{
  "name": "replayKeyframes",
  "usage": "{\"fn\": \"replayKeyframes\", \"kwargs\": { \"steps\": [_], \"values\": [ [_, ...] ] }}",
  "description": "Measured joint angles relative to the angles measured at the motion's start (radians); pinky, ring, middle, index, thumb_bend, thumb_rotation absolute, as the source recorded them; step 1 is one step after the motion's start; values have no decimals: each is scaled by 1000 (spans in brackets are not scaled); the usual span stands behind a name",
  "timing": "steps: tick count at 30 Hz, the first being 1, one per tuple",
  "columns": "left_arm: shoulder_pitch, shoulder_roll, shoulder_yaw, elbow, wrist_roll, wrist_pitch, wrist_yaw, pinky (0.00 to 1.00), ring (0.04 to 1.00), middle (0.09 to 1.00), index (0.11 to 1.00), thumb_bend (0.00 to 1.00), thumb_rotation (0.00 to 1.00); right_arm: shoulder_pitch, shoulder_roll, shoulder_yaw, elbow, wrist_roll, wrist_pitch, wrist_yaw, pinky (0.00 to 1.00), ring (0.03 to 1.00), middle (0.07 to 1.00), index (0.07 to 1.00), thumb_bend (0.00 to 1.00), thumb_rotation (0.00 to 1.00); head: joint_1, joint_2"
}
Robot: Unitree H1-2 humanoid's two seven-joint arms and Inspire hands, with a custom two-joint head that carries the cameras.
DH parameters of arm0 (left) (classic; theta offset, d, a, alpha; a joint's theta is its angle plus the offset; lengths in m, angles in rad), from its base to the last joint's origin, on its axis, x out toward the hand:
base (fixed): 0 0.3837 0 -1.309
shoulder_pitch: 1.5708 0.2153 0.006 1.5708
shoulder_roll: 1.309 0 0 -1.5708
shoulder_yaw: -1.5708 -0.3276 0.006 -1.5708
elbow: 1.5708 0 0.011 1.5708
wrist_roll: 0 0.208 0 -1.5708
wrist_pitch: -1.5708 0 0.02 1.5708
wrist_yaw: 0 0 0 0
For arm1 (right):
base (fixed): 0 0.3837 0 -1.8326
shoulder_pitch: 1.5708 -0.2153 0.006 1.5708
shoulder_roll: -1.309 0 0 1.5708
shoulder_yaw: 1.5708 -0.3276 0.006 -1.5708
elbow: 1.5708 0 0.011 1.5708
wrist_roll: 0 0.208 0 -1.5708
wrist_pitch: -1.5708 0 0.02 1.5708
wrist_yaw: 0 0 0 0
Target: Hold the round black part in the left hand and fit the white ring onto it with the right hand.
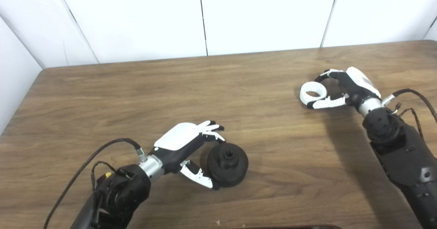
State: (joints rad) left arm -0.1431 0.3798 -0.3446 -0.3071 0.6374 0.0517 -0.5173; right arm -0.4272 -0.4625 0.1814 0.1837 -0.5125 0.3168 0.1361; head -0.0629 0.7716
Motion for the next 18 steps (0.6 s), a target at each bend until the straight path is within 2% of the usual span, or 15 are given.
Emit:
{"fn": "replayKeyframes", "kwargs": {
  "steps": [18],
  "values": [
    [-4, -1, -1, -2, -6, 14, -5, 852, 992, 945, 679, 834, 341, -8, 8, -2, 27, -4, -23, -13, 887, 956, 888, 672, 850, 265, -2, 0]
  ]
}}
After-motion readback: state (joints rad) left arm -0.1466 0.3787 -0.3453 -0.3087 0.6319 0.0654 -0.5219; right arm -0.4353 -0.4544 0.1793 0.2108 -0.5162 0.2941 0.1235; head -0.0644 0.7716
